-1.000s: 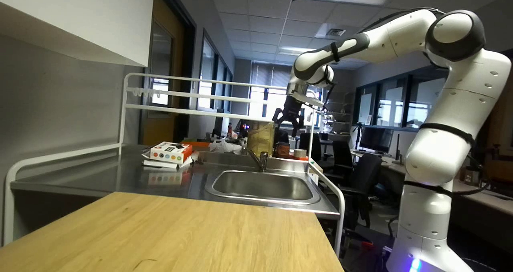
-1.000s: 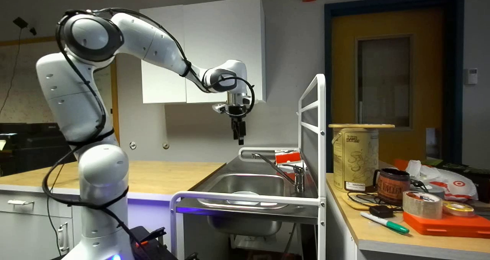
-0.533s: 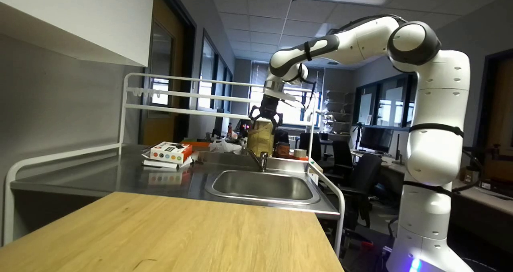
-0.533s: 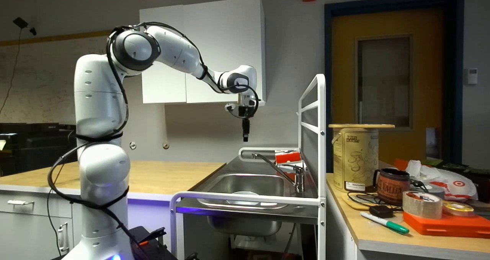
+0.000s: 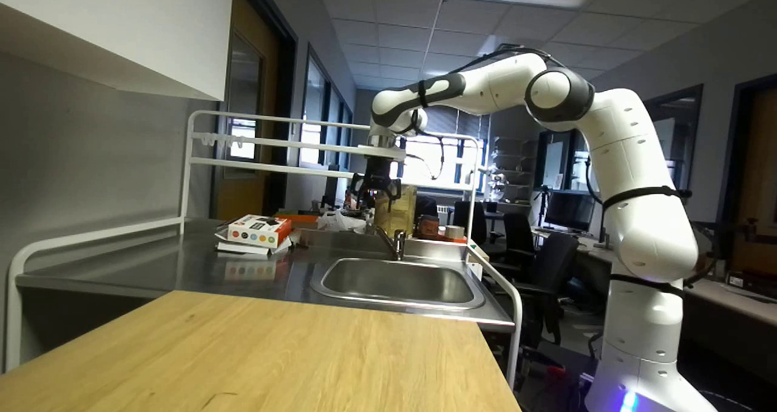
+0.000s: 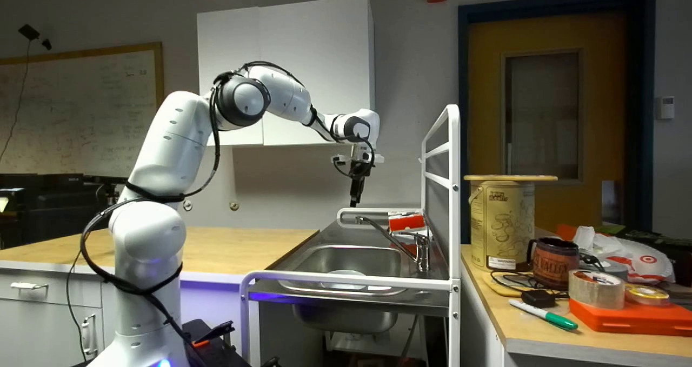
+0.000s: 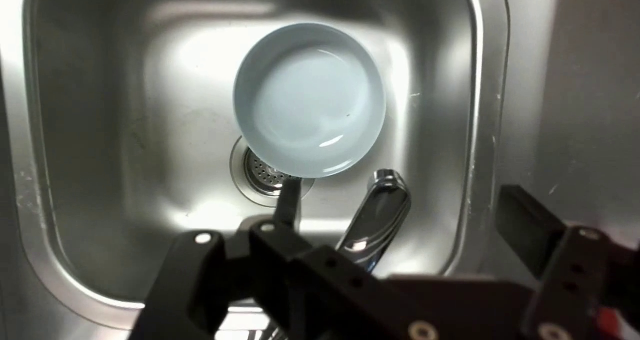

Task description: Move the faucet to the right

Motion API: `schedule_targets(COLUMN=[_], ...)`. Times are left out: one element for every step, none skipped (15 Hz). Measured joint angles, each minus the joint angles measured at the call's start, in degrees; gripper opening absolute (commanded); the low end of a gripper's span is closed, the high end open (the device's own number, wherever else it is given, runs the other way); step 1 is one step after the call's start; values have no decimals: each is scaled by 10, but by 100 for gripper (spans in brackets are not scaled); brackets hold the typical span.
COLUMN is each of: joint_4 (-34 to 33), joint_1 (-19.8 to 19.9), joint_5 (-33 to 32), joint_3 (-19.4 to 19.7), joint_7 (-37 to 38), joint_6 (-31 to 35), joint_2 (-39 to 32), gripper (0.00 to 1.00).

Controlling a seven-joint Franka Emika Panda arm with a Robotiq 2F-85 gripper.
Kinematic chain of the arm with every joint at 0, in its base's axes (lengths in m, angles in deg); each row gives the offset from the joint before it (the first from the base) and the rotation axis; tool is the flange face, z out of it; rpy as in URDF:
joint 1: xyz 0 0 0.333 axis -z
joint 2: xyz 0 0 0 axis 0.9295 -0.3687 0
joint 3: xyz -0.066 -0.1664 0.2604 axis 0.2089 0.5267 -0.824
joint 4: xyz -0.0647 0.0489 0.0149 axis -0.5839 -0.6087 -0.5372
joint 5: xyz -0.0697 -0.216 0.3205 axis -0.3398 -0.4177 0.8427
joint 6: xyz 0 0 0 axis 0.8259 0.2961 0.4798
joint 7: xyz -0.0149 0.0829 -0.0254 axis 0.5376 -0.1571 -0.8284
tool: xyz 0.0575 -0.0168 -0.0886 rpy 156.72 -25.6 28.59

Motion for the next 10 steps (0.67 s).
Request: schedule_targets(joint_4=[-23, -44, -63, -80, -96, -110, -123, -136, -148, -161], joint_1=[0, 0, 1, 2, 3, 4, 6, 7, 9, 11], joint_5=[1, 1, 2, 4, 7, 11, 15, 19, 23, 26], joint_3=[3, 7, 11, 15, 18, 22, 24, 26, 27, 27], joint_7=[15, 30, 44, 57, 70, 80, 90, 98, 105, 111], joint_6=[-18, -36, -54, -71, -89, -106, -122, -137, -152, -166], joint_2=[-23, -45, -65, -84, -102, -118, -133, -147, -160, -171], gripper=[100, 100, 100, 100, 100, 100, 75, 73, 68, 60])
